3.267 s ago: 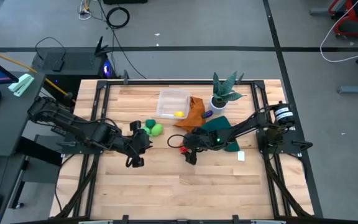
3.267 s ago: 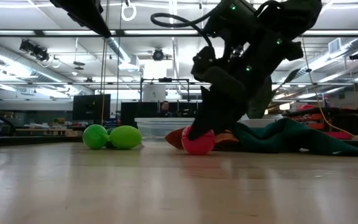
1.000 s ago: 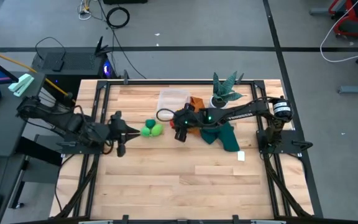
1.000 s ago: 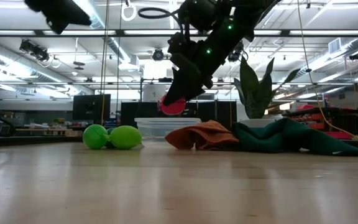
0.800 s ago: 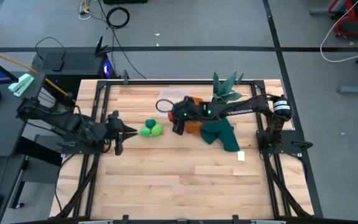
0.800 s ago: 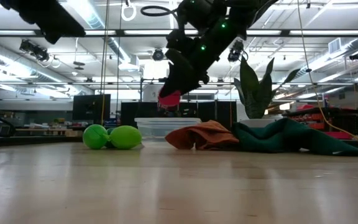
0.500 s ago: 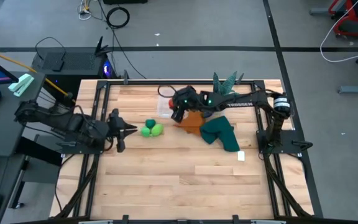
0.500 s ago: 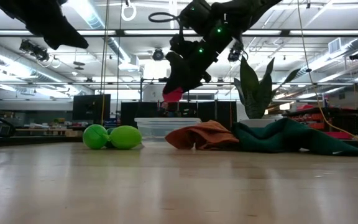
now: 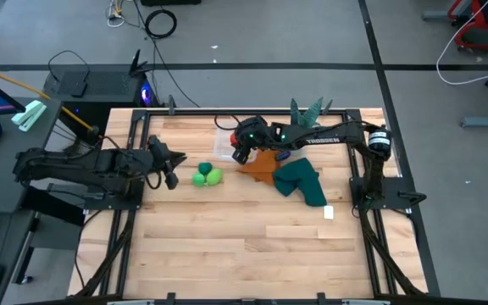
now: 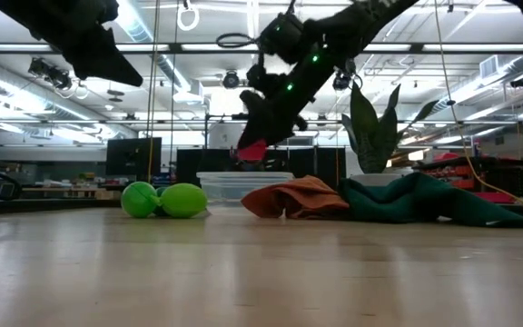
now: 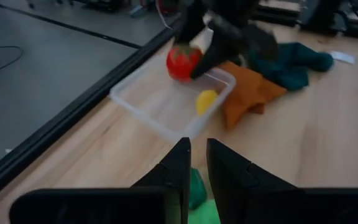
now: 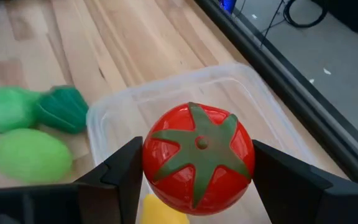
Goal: Pick and placing Produce into tupperware
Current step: Put the red tomato into the transparent container
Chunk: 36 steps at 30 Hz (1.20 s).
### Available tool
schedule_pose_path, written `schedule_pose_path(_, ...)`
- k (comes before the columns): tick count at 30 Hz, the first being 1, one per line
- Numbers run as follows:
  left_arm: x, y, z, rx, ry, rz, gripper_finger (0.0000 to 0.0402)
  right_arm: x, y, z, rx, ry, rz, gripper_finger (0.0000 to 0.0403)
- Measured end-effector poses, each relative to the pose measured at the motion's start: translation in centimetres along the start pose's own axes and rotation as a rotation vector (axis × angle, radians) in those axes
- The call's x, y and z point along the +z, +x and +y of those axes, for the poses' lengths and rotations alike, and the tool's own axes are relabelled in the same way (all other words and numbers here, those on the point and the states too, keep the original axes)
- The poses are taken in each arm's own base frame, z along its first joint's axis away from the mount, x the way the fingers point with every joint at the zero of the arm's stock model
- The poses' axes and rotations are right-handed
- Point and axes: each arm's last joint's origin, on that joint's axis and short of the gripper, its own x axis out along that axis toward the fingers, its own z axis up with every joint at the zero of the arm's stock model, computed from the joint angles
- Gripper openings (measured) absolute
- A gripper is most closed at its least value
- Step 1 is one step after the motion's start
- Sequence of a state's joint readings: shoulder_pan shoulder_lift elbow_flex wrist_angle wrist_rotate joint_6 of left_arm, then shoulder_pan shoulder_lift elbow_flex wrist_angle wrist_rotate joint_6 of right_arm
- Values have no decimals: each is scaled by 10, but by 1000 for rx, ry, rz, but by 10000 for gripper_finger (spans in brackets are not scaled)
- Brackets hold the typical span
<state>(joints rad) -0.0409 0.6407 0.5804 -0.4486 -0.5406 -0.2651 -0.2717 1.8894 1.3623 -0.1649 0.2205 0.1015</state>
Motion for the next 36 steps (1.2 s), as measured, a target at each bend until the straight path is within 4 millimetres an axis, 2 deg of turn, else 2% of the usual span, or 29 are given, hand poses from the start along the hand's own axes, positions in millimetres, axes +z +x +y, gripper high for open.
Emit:
schedule_pose_path(5, 5, 4, 5, 26, -36, -33, 58, -9, 16, -1, 7, 4, 22, 219)
schedule_pose_path(11, 9, 10, 11, 78, -72, -48, 51, -8, 22, -3, 2, 22, 37, 219)
schedule_pose_path(14, 10, 15, 14, 106, -99, -44, 51, -4, 30, -4, -4, 35, 64, 219)
schedule_pose_path(18, 9, 21, 15, 131, -99, -20, 52, 11, 44, -2, -3, -9, 81, 219)
schedule_pose_path(23, 9, 25, 14, 125, -117, -11, 52, 16, 60, -11, -25, -15, 223, 219)
schedule_pose_path(27, 9, 25, 14, 126, -108, -11, 52, 23, 61, -19, -33, 18, 212, 219)
schedule_pose_path(31, 9, 25, 13, 103, -70, -7, 52, 20, 61, -24, -27, 86, 246, 219)
schedule_pose_path(36, 9, 25, 12, 57, -61, 1, 51, 15, 63, -22, -12, 85, 283, 219)
